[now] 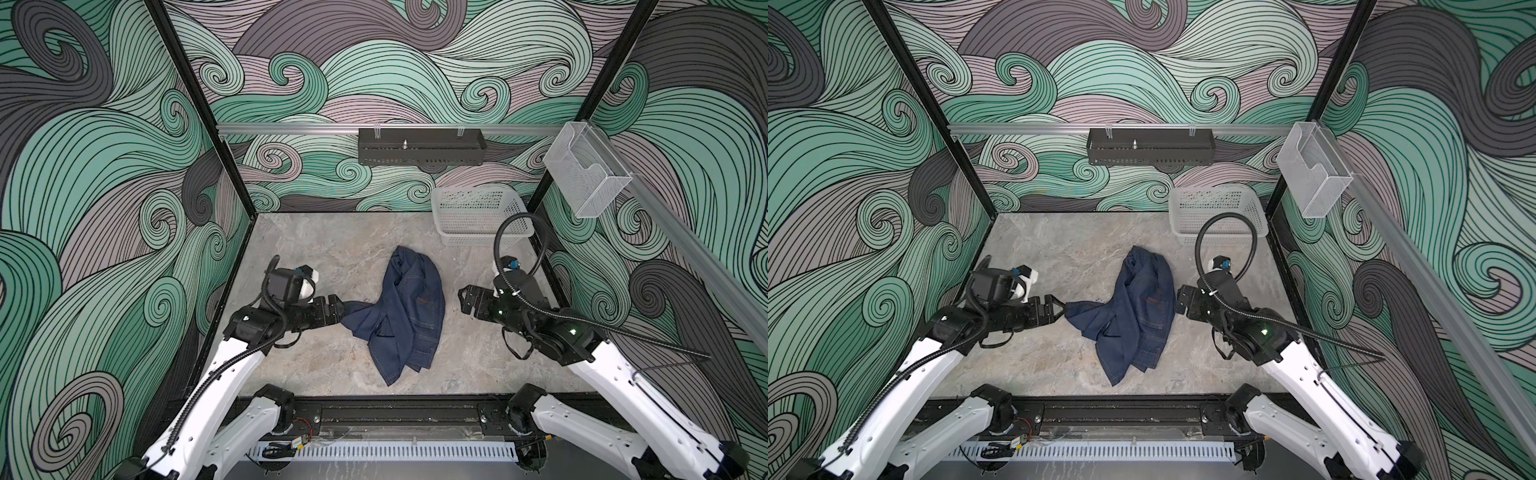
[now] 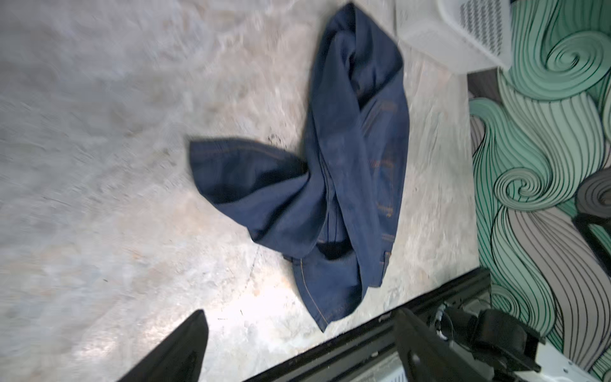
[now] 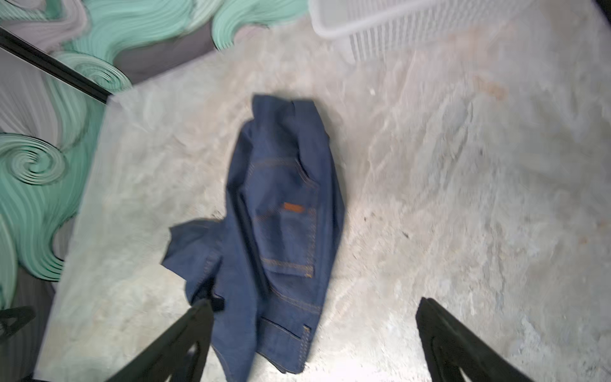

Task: Fold and stack the trousers
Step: Flatten out the trousers at the center of the table.

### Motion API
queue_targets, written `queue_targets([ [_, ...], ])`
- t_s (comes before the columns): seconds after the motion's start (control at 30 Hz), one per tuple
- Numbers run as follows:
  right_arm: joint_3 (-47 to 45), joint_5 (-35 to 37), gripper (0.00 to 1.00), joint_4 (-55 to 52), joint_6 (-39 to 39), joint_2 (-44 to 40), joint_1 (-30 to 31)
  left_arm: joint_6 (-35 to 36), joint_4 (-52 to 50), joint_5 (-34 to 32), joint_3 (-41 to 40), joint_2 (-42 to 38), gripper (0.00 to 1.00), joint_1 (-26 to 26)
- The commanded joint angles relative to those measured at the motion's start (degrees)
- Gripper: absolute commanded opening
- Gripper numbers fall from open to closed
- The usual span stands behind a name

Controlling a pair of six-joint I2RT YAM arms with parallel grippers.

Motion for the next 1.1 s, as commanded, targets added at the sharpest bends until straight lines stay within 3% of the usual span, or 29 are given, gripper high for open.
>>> queue_targets([
  [0.0, -5.39, -4.67, 0.91, 2.82, 4.55, 0.48, 0.0, -5.48, 4.34, 1.25, -1.84, 1.95, 0.92, -5.25],
  [0.27, -18.12, -17.1, 0.77, 16.48, 13.55, 2.4, 1.06, -14.24, 14.11, 0.46, -11.32, 5.75, 0.93, -14.71],
  [0.4, -22.39, -17.76, 0.72, 22.75, 17.33, 4.33, 5.36, -18.72, 21.43, 0.66, -16.14, 9.03, 0.91, -19.05],
  [0.63, -25.04, -18.0, 0.63, 31.95, 20.49, 12.99, 10.81, -21.16, 29.93, 1.59, -17.54, 17.6, 0.78, -21.55],
  [0.8, -25.81, -18.14, 0.42, 34.82, 21.19, 16.02, 11.57, -22.25, 35.66, 3.3, -17.64, 22.88, 0.72, -22.14],
  [0.9, -25.66, -17.68, 0.25, 34.5, 20.94, 16.01, 11.58, -22.92, 38.7, 4.43, -17.55, 25.83, 0.64, -22.55],
  [0.97, -24.97, -17.22, 0.14, 33.06, 20.36, 15.55, 11.57, -23.08, 40.23, 5.57, -17.22, 27.4, 0.53, -22.78],
  [1.07, -23.66, -16.02, 0.02, 30.43, 19.31, 13.95, 11.57, -23.37, 41.6, 6.12, -17.01, 27.0, 0.24, -22.78],
])
